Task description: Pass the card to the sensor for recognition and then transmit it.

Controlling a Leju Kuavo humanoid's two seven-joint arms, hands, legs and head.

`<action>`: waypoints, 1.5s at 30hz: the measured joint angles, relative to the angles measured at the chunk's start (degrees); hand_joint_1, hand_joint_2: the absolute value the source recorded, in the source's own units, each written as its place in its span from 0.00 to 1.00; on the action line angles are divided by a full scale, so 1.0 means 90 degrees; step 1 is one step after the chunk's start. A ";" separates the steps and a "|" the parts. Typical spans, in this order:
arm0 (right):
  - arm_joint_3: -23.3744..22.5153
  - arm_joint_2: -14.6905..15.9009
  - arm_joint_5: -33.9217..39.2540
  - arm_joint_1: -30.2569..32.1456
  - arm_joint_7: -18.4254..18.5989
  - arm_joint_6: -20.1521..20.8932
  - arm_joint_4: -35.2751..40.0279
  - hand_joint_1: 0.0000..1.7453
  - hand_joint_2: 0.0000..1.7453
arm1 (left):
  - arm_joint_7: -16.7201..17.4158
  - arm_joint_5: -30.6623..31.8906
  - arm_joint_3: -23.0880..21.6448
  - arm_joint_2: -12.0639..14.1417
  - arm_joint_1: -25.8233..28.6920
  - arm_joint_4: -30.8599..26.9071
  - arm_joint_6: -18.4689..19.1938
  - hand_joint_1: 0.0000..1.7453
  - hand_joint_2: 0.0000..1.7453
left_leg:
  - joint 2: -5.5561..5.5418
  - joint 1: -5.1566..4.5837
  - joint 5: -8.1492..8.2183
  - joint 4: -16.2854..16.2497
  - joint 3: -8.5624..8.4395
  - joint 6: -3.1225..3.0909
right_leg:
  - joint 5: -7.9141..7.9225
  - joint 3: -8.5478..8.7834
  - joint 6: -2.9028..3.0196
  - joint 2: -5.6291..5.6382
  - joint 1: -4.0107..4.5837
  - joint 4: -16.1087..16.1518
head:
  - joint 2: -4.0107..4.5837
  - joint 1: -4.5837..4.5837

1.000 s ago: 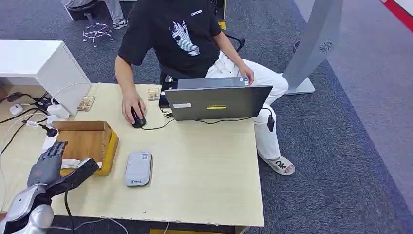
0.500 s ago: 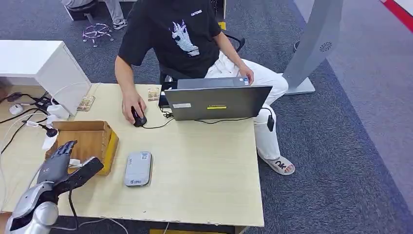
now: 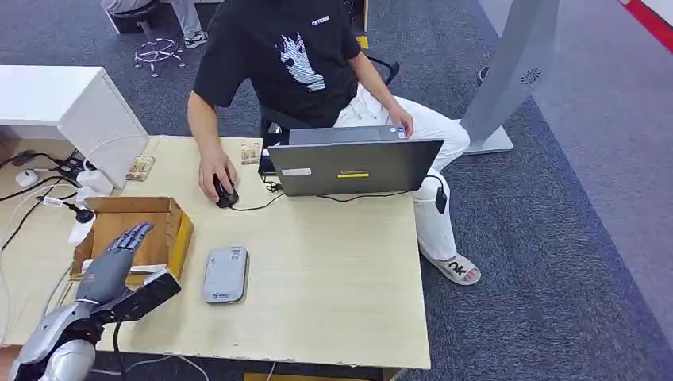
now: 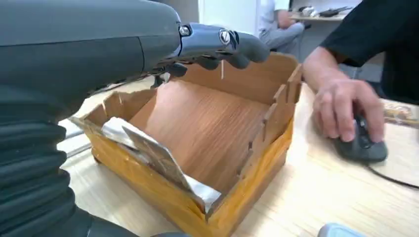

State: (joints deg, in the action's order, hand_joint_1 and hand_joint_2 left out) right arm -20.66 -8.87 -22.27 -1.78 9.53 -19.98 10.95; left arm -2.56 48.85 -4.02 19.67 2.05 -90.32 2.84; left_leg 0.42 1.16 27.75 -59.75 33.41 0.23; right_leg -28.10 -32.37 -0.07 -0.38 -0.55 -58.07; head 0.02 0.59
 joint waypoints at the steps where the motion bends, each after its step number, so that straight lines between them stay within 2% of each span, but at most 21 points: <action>1: -0.0015 0.0000 -0.0007 0.0001 -0.0002 0.0002 0.0000 0.00 1.00 | 0.0010 -0.0010 -0.0017 0.0022 0.0019 -0.0051 0.0007 0.00 1.00 | 0.0000 0.0001 0.0000 0.0000 -0.0001 0.0000 | 0.0000 0.0000 0.0000 0.0000 0.0000 0.0000 | 0.0000 0.0002; 10: -0.0058 0.0000 -0.0034 0.0001 0.0000 0.0019 0.0000 0.00 1.00 | 0.0097 -0.0027 -0.0112 0.0218 0.0112 -0.0196 0.0010 0.00 1.00 | 0.0000 0.0002 -0.0003 0.0000 -0.0001 0.0004 | 0.0001 0.0001 0.0002 0.0000 0.0001 -0.0002 | 0.0000 0.0000; 16: -0.0114 0.0000 -0.0056 0.0001 0.0007 0.0017 0.0000 0.00 1.00 | 0.0602 0.0444 -0.0121 0.0417 0.0123 -0.0243 -0.0034 0.00 1.00 | -0.0001 0.0002 -0.0003 0.0000 0.0000 0.0004 | 0.0001 -0.0001 0.0002 0.0000 0.0001 -0.0002 | 0.0000 0.0003; 20: -0.0143 -0.0002 -0.0061 0.0001 0.0007 0.0010 0.0000 0.00 1.00 | 0.0636 0.0520 -0.0129 0.0473 0.0123 -0.0250 -0.0046 0.00 1.00 | -0.0001 0.0002 -0.0003 0.0000 0.0000 0.0004 | 0.0001 -0.0001 0.0002 0.0000 0.0000 -0.0002 | 0.0000 0.0002; 30: -0.0197 -0.0002 -0.0063 0.0000 0.0007 0.0002 0.0000 0.00 1.00 | 0.0638 0.0525 -0.0131 0.0488 0.0123 -0.0260 -0.0046 0.00 1.00 | -0.0001 0.0001 -0.0003 0.0000 0.0000 0.0004 | 0.0001 -0.0001 0.0002 0.0000 0.0000 -0.0002 | 0.0000 0.0002; 45: -0.0248 -0.0005 -0.0148 0.0001 0.0010 0.0002 0.0000 0.00 1.00 | 0.0837 0.0760 -0.0141 0.0449 0.0053 -0.0255 -0.0107 0.00 1.00 | 0.0000 0.0001 -0.0003 0.0000 -0.0001 0.0004 | 0.0001 -0.0001 0.0002 0.0001 0.0000 -0.0002 | 0.0000 0.0002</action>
State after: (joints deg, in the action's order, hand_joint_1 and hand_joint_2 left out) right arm -22.88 -8.92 -23.61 -1.77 9.62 -19.96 10.95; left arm 4.98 55.69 -5.29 23.71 2.53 -92.61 1.88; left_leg 0.42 1.17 27.73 -59.75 33.40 0.27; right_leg -28.09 -32.39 -0.05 -0.38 -0.54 -58.09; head 0.02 0.61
